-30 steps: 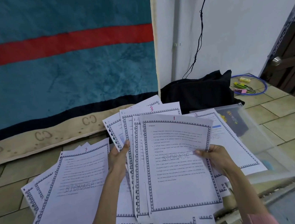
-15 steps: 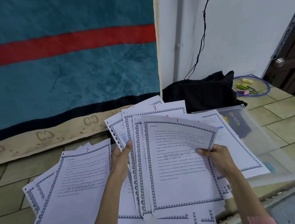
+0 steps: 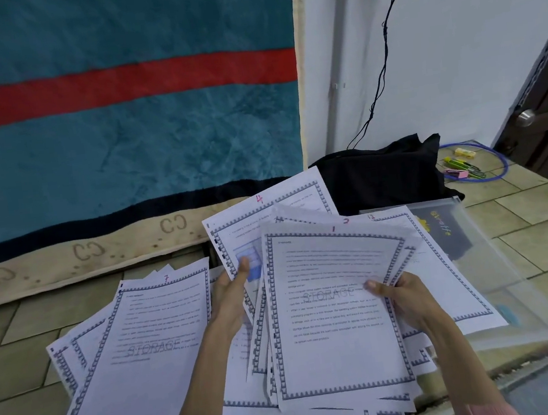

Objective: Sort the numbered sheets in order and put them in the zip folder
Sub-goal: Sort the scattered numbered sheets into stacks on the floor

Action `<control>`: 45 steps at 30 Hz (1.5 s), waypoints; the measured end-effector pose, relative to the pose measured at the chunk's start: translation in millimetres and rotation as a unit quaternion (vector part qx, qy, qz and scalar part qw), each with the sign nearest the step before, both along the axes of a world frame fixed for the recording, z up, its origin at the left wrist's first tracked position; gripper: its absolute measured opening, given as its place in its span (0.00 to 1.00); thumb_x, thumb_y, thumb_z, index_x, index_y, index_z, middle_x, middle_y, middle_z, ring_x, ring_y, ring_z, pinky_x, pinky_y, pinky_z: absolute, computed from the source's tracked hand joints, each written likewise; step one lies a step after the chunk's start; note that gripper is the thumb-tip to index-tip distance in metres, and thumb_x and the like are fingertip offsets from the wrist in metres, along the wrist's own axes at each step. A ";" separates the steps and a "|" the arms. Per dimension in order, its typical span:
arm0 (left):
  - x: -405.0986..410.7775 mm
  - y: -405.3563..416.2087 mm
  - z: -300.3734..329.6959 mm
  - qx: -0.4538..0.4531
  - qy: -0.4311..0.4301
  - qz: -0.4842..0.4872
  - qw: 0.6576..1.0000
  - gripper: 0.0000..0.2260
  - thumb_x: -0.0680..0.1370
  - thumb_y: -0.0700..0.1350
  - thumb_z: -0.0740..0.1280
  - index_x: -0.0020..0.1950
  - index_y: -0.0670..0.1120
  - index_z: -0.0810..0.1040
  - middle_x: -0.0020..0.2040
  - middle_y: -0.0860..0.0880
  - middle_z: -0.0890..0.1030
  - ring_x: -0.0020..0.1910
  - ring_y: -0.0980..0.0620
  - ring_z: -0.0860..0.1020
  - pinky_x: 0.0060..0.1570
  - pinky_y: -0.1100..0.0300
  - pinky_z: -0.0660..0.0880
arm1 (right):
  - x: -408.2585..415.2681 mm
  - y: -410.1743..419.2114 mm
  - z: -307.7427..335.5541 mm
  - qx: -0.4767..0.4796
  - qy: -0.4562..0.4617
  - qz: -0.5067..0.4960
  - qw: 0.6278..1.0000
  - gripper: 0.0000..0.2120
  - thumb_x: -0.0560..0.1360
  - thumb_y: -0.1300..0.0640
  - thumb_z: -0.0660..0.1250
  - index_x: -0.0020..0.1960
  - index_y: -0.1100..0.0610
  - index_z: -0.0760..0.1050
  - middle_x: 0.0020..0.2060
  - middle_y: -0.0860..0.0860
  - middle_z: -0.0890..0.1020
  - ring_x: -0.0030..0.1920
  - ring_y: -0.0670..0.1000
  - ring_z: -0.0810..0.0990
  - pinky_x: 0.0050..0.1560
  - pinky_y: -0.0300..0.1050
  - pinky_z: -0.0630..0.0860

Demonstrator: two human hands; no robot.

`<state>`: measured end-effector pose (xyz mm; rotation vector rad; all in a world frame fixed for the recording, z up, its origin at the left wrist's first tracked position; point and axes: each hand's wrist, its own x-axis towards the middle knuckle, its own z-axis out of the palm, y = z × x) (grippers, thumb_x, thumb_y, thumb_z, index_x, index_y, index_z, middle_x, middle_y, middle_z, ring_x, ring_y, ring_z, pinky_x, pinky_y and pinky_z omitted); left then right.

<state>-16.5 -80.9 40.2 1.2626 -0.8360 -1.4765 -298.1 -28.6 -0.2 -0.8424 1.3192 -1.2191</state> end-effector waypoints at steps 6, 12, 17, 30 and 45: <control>-11.5 -0.6 4.2 -0.025 -0.098 -0.062 0.993 0.06 0.79 0.43 0.63 0.49 0.46 0.79 0.47 0.46 0.82 0.44 0.50 0.80 0.45 0.59 0.78 | 4.9 1.5 10.8 0.022 0.019 0.041 0.999 0.43 0.40 0.42 0.84 0.52 0.58 0.80 0.49 0.54 0.85 0.51 0.56 0.83 0.52 0.52 0.80; 12.1 -10.1 6.8 -0.030 -0.242 -0.145 0.959 0.20 0.79 0.56 0.59 0.67 0.48 0.72 0.58 0.48 0.77 0.60 0.48 0.75 0.63 0.48 0.71 | -17.0 11.0 22.3 0.031 0.018 -0.053 0.998 0.24 0.62 0.53 0.79 0.52 0.65 0.78 0.38 0.53 0.86 0.39 0.53 0.85 0.34 0.45 0.81; 24.2 -7.2 -19.6 0.058 -0.475 -0.124 0.869 0.40 0.72 0.55 0.71 0.74 0.38 0.56 0.74 0.41 0.62 0.72 0.43 0.63 0.67 0.52 0.63 | -30.7 16.1 15.9 0.063 0.031 -0.121 0.990 0.12 0.73 0.59 0.70 0.54 0.63 0.76 0.43 0.56 0.83 0.42 0.56 0.83 0.33 0.44 0.82; 38.0 -3.9 -6.5 0.019 -0.208 -0.060 0.976 0.06 0.77 0.41 0.67 0.53 0.45 0.77 0.59 0.42 0.78 0.57 0.45 0.77 0.54 0.55 0.75 | -38.8 26.9 6.7 0.107 -0.039 -0.161 0.980 0.43 0.58 0.40 0.76 0.65 0.64 0.71 0.55 0.58 0.81 0.53 0.60 0.81 0.59 0.61 0.74; 37.4 31.4 70.6 -0.147 -0.118 -0.043 0.981 0.33 0.63 0.62 0.73 0.64 0.49 0.74 0.58 0.54 0.80 0.59 0.54 0.78 0.61 0.52 0.73 | 104.9 -15.8 96.5 -0.109 0.086 -0.081 0.987 0.13 0.73 0.64 0.69 0.58 0.58 0.75 0.51 0.52 0.82 0.51 0.51 0.81 0.54 0.46 0.79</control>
